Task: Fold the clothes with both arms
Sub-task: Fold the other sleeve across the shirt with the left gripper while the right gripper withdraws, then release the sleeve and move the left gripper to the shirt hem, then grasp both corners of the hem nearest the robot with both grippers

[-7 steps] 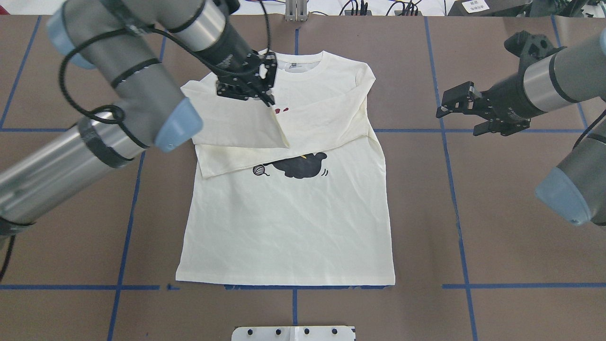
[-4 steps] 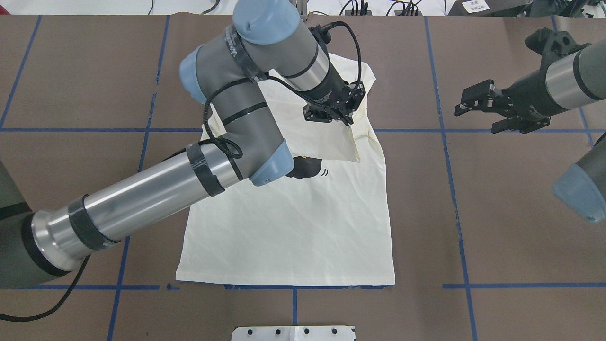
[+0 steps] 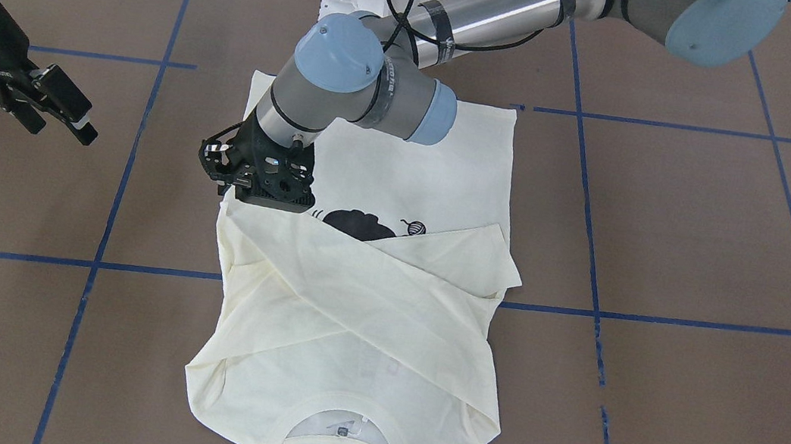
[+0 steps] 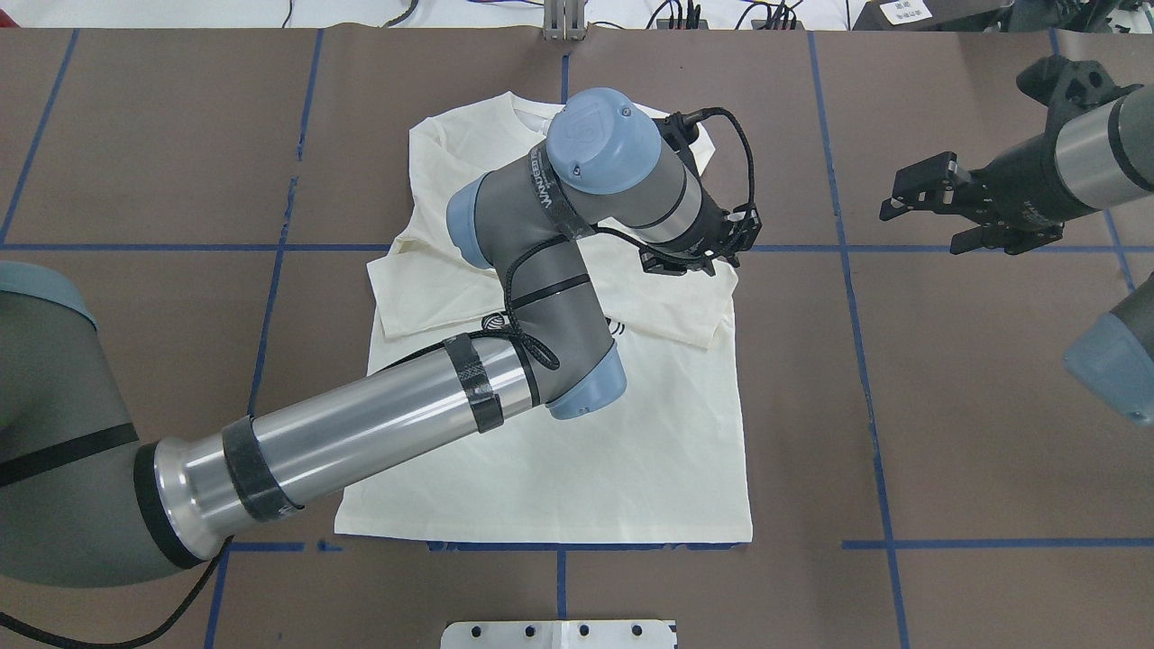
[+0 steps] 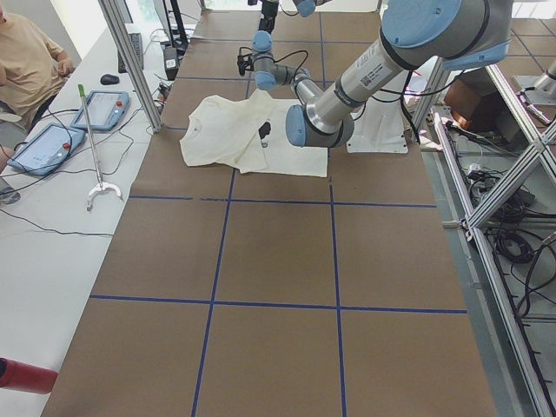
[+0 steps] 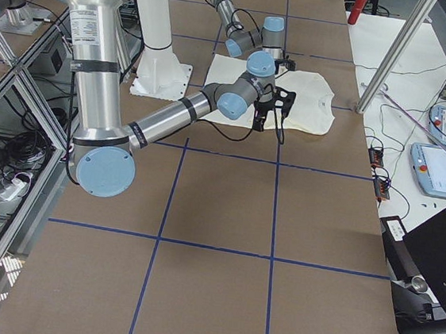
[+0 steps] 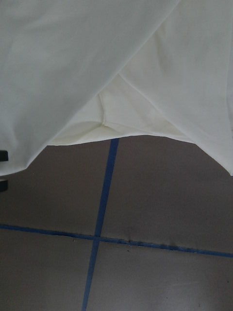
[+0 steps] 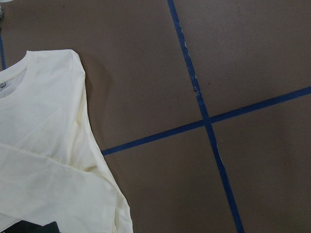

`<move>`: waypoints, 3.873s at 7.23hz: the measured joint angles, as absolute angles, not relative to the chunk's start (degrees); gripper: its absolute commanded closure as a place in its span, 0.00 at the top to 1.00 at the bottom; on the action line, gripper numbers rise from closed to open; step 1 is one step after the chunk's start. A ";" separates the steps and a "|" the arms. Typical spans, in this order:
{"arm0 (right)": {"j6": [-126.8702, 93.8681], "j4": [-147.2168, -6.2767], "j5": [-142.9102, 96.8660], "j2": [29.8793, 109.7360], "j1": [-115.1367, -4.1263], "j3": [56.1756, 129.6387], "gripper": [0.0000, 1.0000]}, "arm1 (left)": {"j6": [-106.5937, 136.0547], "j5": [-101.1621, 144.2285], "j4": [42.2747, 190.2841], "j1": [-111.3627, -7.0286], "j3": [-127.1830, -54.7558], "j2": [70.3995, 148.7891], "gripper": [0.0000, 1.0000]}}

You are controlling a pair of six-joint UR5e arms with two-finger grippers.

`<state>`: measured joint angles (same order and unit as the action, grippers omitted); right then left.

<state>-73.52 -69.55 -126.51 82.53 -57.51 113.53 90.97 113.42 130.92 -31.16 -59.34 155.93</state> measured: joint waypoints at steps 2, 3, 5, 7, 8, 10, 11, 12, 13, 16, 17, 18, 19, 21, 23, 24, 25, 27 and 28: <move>-75.86 -69.53 -125.38 82.38 -55.38 114.17 1.00 | 93.17 113.44 126.75 -31.03 -73.35 148.40 0.75; -80.47 -69.54 -122.44 82.38 -51.18 115.37 0.99 | 92.83 113.53 122.37 -31.11 -83.52 142.33 0.75; -92.70 -69.87 -109.19 83.10 -35.95 118.99 0.98 | 88.78 113.63 117.40 -31.71 -100.04 129.87 0.75; -103.50 -71.03 -89.67 84.16 -17.18 120.43 0.93 | 86.64 113.30 116.61 -32.25 -105.43 124.16 0.75; -107.51 -72.58 -83.97 84.29 -11.37 120.55 0.89 | 86.44 113.13 116.57 -32.46 -105.84 123.29 0.76; -112.64 -74.80 -79.80 84.45 -6.19 119.21 0.81 | 86.45 113.04 116.54 -32.70 -106.02 122.49 0.76; -114.99 -75.19 -78.99 84.46 -4.93 118.45 0.75 | 86.49 113.03 116.54 -32.70 -106.02 122.39 0.76; -116.07 -75.56 -78.35 84.58 -4.01 118.13 0.57 | 86.54 113.03 116.54 -32.70 -105.98 122.37 0.76; -116.51 -76.15 -78.02 84.64 -3.43 118.13 0.37 | 86.56 113.00 116.54 -32.70 -105.94 122.35 0.76; -116.71 -77.03 -77.86 84.69 -2.44 118.42 0.00 | 86.59 112.94 116.60 -32.63 -105.78 122.34 0.76; -116.72 -77.06 -77.72 84.75 -1.73 118.45 0.00 | 86.69 112.94 116.60 -32.66 -105.76 122.34 0.76; -116.72 -77.08 -77.55 84.78 -1.18 118.62 0.00 | 86.87 112.94 116.57 -32.71 -105.78 122.34 0.77; -116.68 -77.10 -77.48 84.94 -1.05 119.18 0.00 | 87.14 112.94 116.53 -32.81 -105.96 122.22 0.77; -116.37 -77.20 -77.71 86.51 -1.58 123.03 0.00 | 91.28 112.17 115.83 -32.02 -108.40 118.53 0.77; -116.20 -77.32 -78.04 88.06 -2.21 125.84 0.00 | 96.07 103.84 108.49 -25.50 -115.26 111.16 0.76; -116.14 -77.34 -78.43 88.28 -2.48 126.16 0.00 | 97.98 99.71 105.04 -21.55 -118.70 106.30 0.74; -116.12 -77.32 -78.85 88.34 -2.70 126.25 0.00 | 101.21 96.06 103.51 -17.39 -121.13 101.27 0.72; -116.11 -77.32 -79.14 88.37 -2.86 126.26 0.00 | 105.11 90.79 102.58 -11.74 -121.69 96.27 0.68; -116.10 -77.34 -79.17 88.39 -2.89 126.24 0.00 | 106.24 89.99 102.53 -10.43 -120.93 95.33 0.68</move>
<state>-116.10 -77.34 -79.17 88.39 -2.89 126.24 106.24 89.99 102.53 -10.43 -120.93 95.33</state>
